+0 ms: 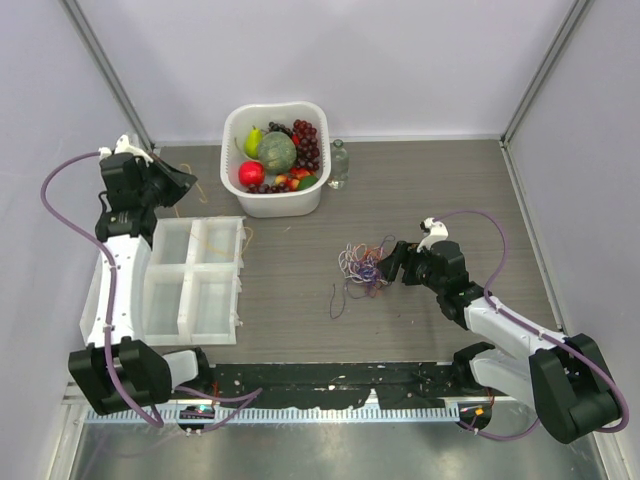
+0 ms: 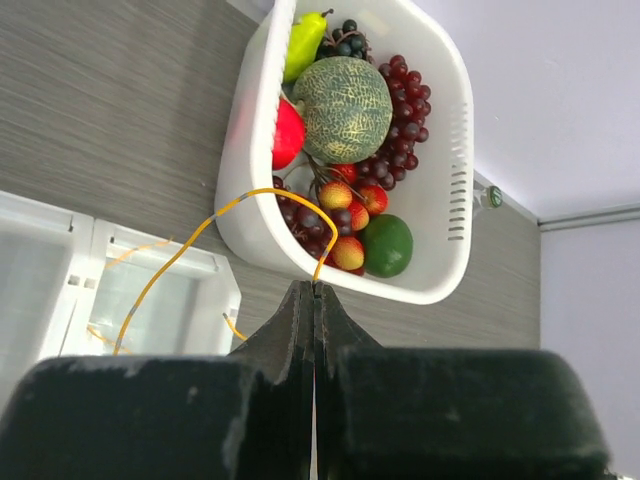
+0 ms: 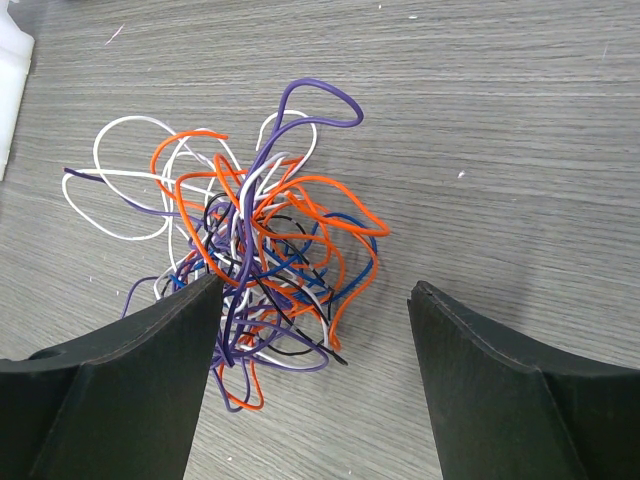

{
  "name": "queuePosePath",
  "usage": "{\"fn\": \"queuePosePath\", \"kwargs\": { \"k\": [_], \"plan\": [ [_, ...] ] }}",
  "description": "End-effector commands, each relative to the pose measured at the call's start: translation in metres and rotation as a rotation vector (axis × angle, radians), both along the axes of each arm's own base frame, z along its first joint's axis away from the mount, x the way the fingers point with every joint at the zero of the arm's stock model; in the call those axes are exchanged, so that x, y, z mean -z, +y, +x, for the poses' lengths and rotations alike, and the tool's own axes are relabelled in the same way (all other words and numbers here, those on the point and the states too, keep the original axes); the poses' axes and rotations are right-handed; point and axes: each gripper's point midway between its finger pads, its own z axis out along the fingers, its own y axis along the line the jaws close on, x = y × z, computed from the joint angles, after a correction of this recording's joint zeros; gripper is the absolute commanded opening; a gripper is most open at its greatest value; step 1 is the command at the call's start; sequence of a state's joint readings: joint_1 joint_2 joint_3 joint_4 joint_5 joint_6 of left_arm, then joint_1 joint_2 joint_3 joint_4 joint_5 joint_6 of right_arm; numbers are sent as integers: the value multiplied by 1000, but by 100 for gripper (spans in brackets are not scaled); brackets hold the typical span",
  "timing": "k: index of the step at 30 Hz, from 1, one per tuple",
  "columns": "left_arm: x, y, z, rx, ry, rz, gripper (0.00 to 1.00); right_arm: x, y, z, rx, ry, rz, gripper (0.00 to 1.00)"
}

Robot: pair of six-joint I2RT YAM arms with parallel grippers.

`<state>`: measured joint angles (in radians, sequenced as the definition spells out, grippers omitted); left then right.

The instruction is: Untangle the cables

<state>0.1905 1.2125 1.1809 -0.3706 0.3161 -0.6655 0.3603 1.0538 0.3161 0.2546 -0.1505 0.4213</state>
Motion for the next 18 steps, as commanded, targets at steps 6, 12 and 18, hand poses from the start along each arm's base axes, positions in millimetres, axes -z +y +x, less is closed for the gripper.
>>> {"fn": "queuePosePath", "kwargs": {
  "k": [6,12,18],
  "plan": [
    [38,20,22,-42,-33,120,0,-21,7,11,-11,-66,21,80],
    [95,2,5,-57,104,114,0,-21,7,11,-11,-68,18,80],
    [163,-13,-4,-109,295,60,0,-21,8,11,-17,-65,19,80]
  ]
}}
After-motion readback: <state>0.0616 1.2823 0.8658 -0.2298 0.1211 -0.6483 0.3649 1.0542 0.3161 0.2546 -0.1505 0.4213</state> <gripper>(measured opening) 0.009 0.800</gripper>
